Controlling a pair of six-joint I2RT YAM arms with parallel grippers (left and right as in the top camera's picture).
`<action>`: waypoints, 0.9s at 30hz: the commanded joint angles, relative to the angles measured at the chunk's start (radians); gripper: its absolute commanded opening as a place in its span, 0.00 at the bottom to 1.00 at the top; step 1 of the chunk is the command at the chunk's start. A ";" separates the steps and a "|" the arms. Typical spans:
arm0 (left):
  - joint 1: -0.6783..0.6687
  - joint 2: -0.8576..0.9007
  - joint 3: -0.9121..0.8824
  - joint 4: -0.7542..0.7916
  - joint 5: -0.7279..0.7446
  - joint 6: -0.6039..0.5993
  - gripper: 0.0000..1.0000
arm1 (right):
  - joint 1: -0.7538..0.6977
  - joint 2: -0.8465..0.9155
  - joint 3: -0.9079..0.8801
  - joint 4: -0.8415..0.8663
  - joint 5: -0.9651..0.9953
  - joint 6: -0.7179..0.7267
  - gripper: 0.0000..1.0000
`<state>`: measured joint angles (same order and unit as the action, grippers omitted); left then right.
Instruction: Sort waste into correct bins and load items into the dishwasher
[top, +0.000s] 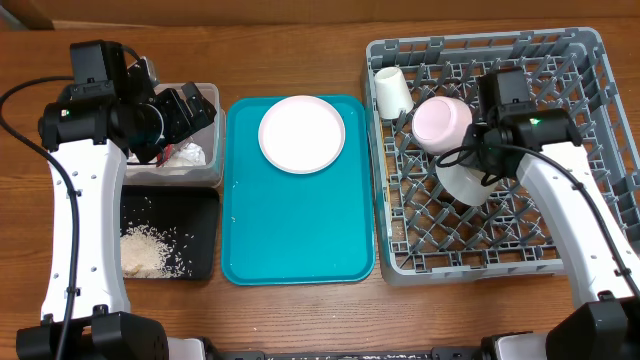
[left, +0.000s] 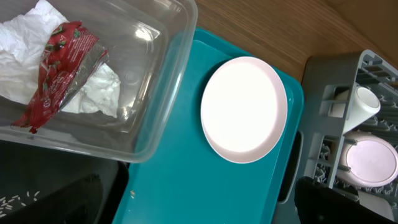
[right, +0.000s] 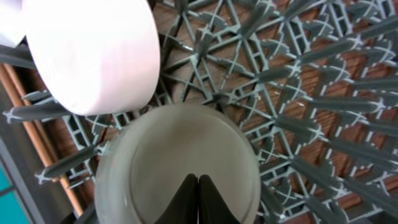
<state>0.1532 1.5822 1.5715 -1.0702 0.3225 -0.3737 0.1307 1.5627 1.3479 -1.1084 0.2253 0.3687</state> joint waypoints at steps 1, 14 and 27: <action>0.003 0.002 0.010 0.001 0.007 0.011 1.00 | -0.004 0.005 -0.046 0.011 -0.051 0.035 0.04; 0.003 0.002 0.010 0.001 0.007 0.011 1.00 | -0.003 0.005 -0.129 0.011 -0.284 -0.089 0.04; 0.003 0.002 0.010 0.001 0.007 0.011 1.00 | -0.002 0.004 -0.032 -0.106 -0.456 -0.194 0.10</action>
<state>0.1532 1.5822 1.5715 -1.0698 0.3225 -0.3737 0.1215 1.5478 1.3136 -1.1892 -0.0959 0.2230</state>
